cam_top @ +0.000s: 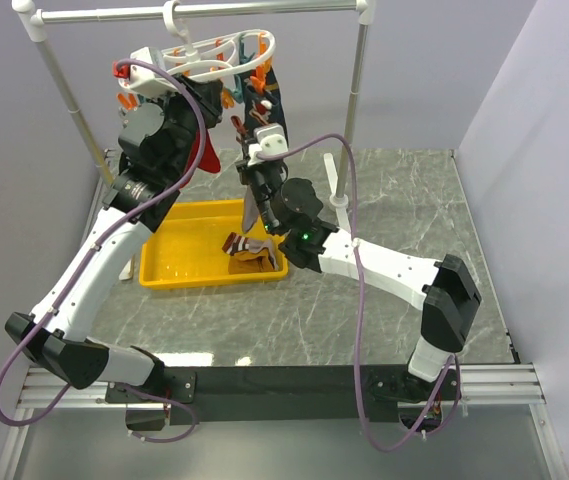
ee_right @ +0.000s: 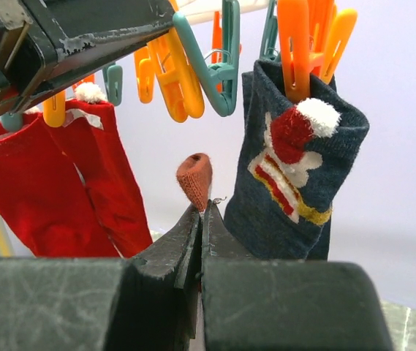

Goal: Clip the socks to the hanger
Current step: Clamp the sock onto the hanger.

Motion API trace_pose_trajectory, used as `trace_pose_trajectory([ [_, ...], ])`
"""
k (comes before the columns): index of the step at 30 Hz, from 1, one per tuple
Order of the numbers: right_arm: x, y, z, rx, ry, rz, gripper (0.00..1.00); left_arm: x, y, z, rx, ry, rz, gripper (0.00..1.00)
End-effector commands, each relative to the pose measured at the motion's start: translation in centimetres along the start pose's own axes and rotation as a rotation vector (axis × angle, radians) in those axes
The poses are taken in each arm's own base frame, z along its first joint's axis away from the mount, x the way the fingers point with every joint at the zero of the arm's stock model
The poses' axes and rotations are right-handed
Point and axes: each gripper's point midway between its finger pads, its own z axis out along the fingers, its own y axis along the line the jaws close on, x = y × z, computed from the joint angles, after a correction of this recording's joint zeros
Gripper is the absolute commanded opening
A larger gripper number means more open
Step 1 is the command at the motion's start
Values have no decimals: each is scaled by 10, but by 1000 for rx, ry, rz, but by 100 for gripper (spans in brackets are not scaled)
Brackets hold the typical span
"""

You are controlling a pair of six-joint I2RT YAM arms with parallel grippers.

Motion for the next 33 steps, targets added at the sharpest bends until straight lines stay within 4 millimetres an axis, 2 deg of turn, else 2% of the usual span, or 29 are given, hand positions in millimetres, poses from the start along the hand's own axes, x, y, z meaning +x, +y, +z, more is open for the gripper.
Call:
trace_pose_trajectory([
  [1, -38, -7, 6, 51, -92, 87, 0, -28, -12, -2, 3, -72, -31, 26],
  [33, -43, 0, 15, 57, -119, 109, 0, -24, -15, -5, -15, -66, -41, 26],
])
